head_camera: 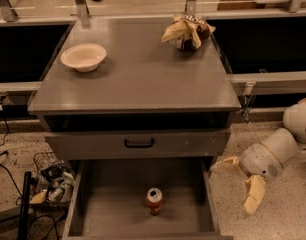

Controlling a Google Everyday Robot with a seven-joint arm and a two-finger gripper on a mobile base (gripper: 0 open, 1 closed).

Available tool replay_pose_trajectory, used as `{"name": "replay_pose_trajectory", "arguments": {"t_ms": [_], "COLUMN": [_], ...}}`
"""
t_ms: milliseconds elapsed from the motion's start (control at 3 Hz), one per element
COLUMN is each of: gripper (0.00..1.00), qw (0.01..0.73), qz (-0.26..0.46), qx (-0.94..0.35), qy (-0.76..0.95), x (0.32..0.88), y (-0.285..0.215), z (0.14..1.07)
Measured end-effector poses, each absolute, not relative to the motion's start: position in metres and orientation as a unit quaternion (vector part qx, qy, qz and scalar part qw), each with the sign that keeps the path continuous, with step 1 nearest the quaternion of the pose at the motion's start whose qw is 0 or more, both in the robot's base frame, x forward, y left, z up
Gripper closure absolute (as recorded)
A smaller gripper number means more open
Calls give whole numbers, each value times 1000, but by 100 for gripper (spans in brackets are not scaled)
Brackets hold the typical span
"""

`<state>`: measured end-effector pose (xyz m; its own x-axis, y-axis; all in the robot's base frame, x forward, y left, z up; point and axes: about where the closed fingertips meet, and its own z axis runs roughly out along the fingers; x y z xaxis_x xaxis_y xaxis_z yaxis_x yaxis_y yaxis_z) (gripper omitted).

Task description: Pick coke can from middle drawer and place on counter

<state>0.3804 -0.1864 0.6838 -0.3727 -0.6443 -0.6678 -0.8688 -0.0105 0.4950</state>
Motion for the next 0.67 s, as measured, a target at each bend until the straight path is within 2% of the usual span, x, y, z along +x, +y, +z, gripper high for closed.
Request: {"name": "replay_pose_trajectory", "arguments": {"t_ms": [667], "gripper": [0], "qw": [188], "qz": [498], "qx": [-508], "qy": [677], "x": [388], "y": [-218], "z": [681]}}
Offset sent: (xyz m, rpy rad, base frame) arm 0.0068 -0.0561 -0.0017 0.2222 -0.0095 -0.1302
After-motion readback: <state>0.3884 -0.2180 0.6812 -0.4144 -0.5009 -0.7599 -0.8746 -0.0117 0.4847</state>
